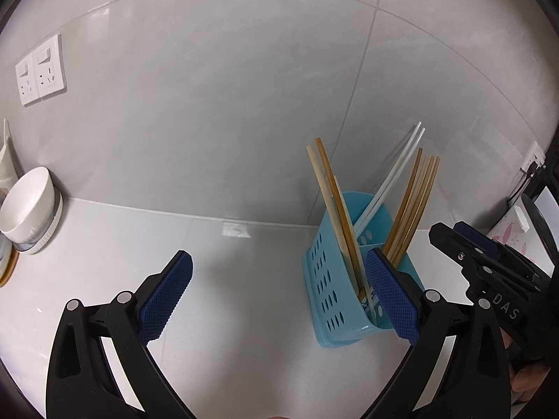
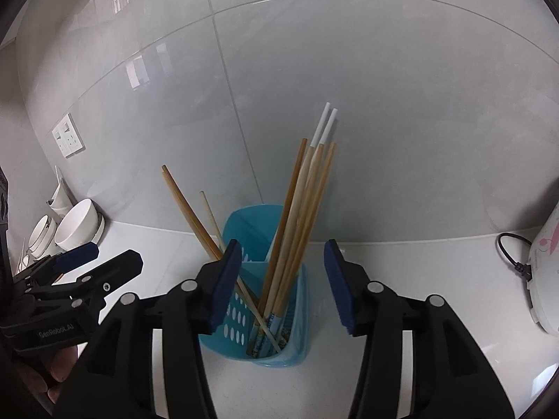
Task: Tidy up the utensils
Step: 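Move both open tools back down over the last two patterned chopsticks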
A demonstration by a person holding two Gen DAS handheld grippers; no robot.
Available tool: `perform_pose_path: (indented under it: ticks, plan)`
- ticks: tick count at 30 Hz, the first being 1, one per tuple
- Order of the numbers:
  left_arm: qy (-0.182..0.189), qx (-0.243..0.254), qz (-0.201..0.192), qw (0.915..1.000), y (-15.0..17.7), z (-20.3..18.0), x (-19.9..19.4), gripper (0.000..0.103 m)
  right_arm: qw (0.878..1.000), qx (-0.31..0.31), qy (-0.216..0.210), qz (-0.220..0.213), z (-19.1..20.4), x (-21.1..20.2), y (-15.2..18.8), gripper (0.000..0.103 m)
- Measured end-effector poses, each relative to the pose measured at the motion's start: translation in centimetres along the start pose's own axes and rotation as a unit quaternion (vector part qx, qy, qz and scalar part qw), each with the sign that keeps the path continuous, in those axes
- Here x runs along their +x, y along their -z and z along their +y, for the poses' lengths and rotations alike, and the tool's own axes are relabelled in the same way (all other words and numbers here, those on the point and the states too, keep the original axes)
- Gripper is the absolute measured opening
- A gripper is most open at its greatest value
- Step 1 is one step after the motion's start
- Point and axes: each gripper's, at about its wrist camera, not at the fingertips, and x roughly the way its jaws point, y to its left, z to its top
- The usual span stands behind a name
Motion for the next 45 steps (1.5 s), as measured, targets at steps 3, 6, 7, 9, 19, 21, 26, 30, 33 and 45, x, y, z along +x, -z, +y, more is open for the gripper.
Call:
perform_pose_path:
  ticks: [3, 6, 7, 9, 19, 21, 26, 30, 33, 45]
  plan:
    - [0.002, 0.002, 0.0, 1.0, 0.2, -0.2, -0.3, 0.097, 1.0, 0.0, 0.007, 0.002, -0.5, -0.5, 0.3, 0.059]
    - [0.003, 0.005, 0.0, 1.0, 0.5, -0.5, -0.6, 0.097, 1.0, 0.003, 0.013, 0.006, -1.1, -1.2, 0.8, 0.068]
    - [0.003, 0.006, 0.001, 1.0, 0.6, -0.6, -0.6, 0.097, 1.0, 0.003, 0.024, 0.008, -1.3, -1.3, 1.0, 0.074]
    - [0.004, 0.008, 0.003, 1.0, 0.9, -0.7, -0.7, 0.097, 0.999, 0.004, 0.04, 0.009, -1.7, -1.6, 1.3, 0.08]
    - [0.018, 0.024, 0.024, 0.9992, 3.7, -2.2, -1.0, 0.097, 0.994, 0.047, 0.085, 0.054, -5.4, -2.9, 4.5, 0.088]
    - [0.021, 0.03, 0.031, 0.9988, 4.4, -2.6, -1.1, 0.097, 0.992, 0.05, 0.098, 0.065, -5.9, -3.1, 5.3, 0.088]
    - [0.028, 0.04, 0.05, 0.9975, 6.6, -3.2, -1.5, 0.097, 0.986, 0.062, 0.119, 0.101, -7.0, -3.7, 8.0, 0.088]
    - [0.031, 0.045, 0.065, 0.9964, 8.3, -3.3, -1.8, 0.097, 0.981, 0.065, 0.13, 0.13, -7.3, -4.1, 10.2, 0.088]
    - [0.03, 0.051, 0.078, 0.9952, 9.8, -3.3, -1.8, 0.097, 0.976, 0.068, 0.133, 0.158, -7.4, -4.1, 12.4, 0.088]
    - [0.034, 0.053, 0.124, 0.9903, 14.6, -3.6, -1.4, 0.097, 0.958, 0.059, 0.128, 0.25, -5.7, -4.0, 20.3, 0.087]
